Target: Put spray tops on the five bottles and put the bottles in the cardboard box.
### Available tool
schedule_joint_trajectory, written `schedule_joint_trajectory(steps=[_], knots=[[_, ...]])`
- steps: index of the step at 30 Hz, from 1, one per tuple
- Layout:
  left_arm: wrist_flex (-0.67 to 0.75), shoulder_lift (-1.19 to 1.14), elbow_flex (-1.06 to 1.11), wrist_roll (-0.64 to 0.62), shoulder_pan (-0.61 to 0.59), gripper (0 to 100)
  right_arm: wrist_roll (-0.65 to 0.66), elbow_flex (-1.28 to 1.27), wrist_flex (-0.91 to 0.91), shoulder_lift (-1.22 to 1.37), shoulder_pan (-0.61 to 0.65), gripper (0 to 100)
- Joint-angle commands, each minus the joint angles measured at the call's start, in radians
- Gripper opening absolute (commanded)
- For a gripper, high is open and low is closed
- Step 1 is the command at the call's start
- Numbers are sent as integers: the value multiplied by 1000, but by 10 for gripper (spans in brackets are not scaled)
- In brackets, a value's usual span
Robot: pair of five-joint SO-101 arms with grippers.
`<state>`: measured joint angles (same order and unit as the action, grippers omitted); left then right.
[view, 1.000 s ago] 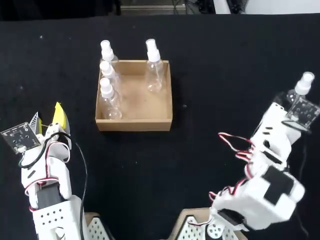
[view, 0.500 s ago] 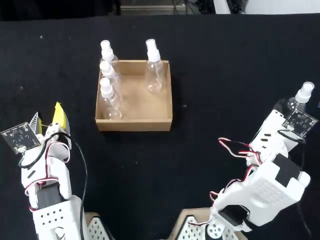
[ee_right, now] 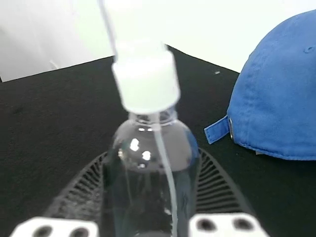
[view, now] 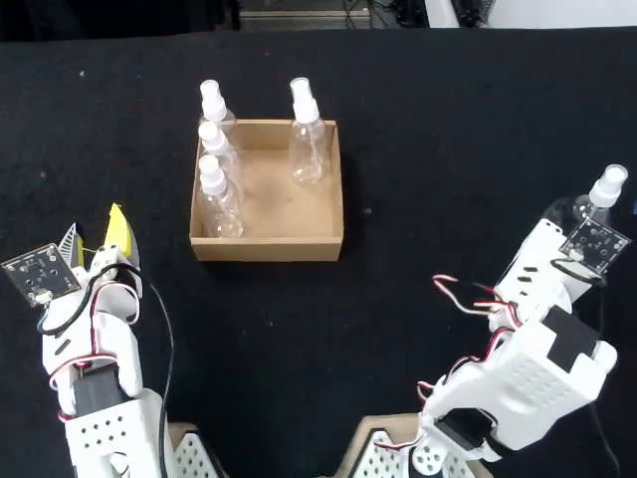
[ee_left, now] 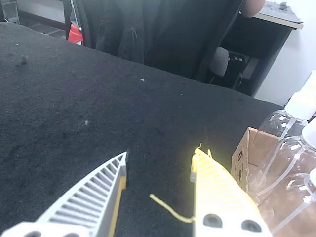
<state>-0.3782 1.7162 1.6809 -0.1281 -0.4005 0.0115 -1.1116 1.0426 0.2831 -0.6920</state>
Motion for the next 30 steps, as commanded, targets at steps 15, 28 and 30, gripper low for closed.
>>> schedule_joint_trajectory(steps=[15,28,30], knots=[[5,15,24,2,4,191,98,-127,224,-7,58,292],[5,15,24,2,4,191,98,-105,232,-8,60,292],[5,15,24,2,4,191,101,-104,232,-8,60,292]])
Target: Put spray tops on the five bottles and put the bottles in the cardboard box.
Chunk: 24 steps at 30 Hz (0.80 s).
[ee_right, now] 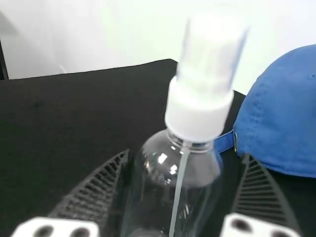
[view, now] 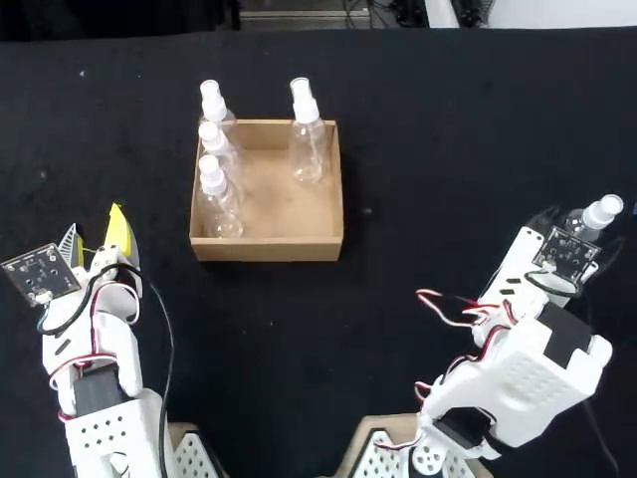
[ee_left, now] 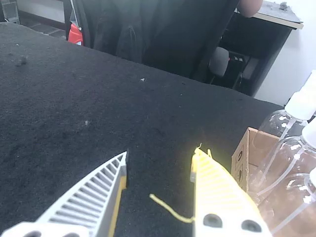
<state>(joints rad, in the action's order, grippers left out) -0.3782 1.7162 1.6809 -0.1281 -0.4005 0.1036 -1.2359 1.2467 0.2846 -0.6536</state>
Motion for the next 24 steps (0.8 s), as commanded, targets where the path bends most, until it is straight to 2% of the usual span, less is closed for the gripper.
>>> schedule_joint_trajectory(steps=[1,10,18,21,24], knots=[[5,15,24,2,4,191,11,18,28,-15,21,292],[5,15,24,2,4,191,12,-51,12,-168,18,292],[5,15,24,2,4,191,6,-12,-258,-265,11,292],[5,15,24,2,4,191,6,-2,-290,-272,11,288],[5,15,24,2,4,191,6,-2,-290,-278,11,239]])
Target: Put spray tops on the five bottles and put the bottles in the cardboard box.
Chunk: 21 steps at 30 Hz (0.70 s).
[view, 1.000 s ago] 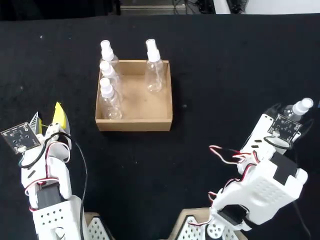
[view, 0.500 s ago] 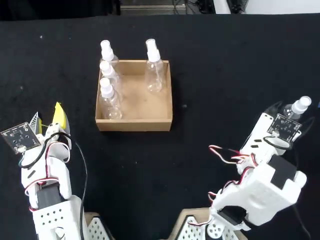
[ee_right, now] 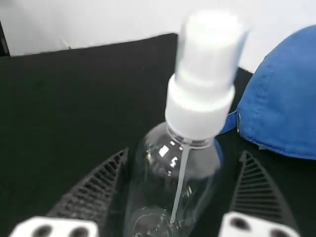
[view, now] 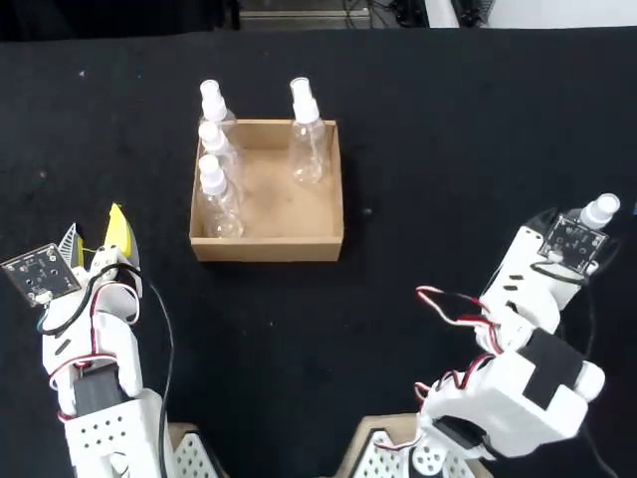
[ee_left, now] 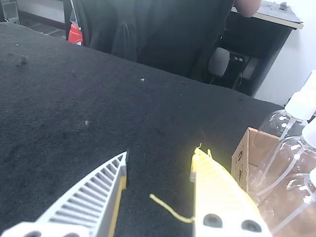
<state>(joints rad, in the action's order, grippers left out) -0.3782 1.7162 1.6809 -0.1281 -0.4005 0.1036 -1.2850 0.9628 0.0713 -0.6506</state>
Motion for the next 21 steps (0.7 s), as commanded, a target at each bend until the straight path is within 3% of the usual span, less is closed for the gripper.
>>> schedule_joint_trajectory(steps=[1,13,21], knots=[[5,15,24,2,4,191,6,47,-5,-65,8,217],[5,15,24,2,4,191,14,64,-9,-65,6,189],[5,15,24,2,4,191,14,56,-12,-64,8,289]])
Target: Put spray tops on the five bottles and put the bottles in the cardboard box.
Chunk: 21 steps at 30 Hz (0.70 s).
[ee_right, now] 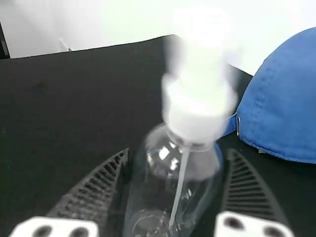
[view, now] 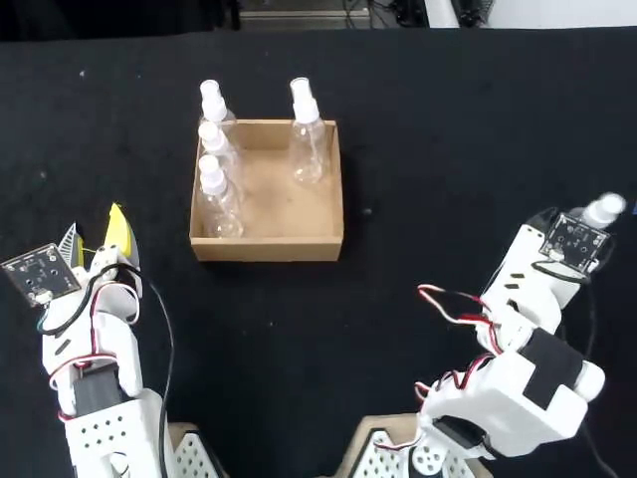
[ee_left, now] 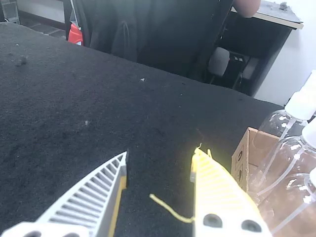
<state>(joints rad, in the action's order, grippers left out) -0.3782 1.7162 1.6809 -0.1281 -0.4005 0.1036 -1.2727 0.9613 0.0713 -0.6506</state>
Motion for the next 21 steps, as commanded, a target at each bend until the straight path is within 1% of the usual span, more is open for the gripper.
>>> schedule_joint_trajectory(steps=[1,21], knots=[[5,15,24,3,4,191,14,45,-11,-65,8,289],[5,15,24,3,4,191,14,97,-12,-67,-9,290]])
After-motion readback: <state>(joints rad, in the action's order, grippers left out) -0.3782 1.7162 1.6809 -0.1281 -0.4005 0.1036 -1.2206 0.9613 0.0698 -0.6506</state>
